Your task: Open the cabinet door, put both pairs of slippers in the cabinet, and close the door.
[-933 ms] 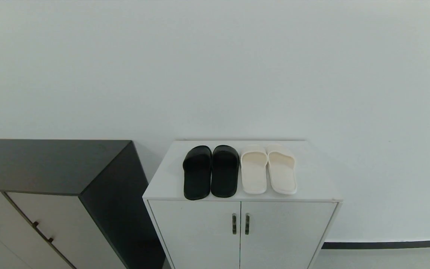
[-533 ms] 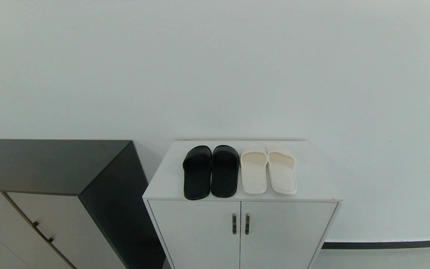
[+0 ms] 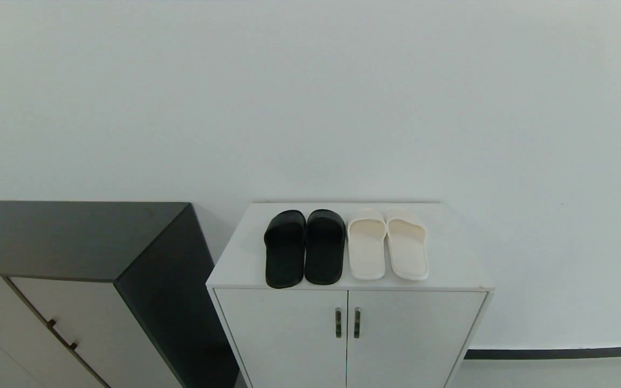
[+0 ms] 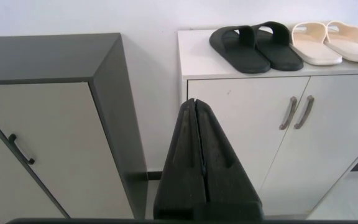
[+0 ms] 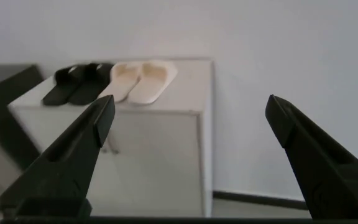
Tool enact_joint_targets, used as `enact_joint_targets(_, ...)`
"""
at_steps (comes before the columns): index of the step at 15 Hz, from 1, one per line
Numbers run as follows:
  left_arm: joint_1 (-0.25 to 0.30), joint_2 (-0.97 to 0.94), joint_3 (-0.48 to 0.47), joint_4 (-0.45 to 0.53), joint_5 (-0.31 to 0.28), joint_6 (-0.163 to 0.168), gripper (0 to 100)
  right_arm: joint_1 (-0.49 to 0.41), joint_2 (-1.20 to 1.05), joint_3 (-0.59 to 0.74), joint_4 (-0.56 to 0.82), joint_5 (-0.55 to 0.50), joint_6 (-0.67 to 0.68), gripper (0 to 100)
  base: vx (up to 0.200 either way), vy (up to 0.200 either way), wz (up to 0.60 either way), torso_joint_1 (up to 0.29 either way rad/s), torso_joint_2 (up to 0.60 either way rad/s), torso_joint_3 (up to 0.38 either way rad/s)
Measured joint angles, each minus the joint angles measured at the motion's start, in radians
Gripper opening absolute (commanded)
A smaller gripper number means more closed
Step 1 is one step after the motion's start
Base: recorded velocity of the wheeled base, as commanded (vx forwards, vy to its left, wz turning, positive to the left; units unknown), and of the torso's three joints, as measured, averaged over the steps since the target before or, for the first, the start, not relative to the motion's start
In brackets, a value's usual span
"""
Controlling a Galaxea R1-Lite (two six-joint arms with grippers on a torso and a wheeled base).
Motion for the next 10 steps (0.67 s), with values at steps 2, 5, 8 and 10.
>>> enact_joint_targets(2,0.0,0.0,-0.001,0.001,-0.001,0.001,0,0.007,0.144,-0.021,-0.012,0.116,0.007,100,0.0,0.0,0.0,0.0,0.0,0.0)
enact_joint_targets(5,0.0,0.0,-0.001,0.002,-0.001,0.003,0,0.11,0.385,-0.032,-0.103,0.183,0.016,100,0.0,0.0,0.0,0.0,0.0,0.0)
enact_joint_targets(8,0.0,0.0,-0.001,0.003,-0.001,0.002,0,0.333,0.633,-0.05,-0.285,0.076,0.091,100,0.0,0.0,0.0,0.0,0.0,0.0)
enact_joint_targets(10,0.0,0.0,-0.001,0.002,-0.001,0.002,0,0.53,0.824,-0.079,-0.454,-0.111,0.17,100,0.0,0.0,0.0,0.0,0.0,0.0)
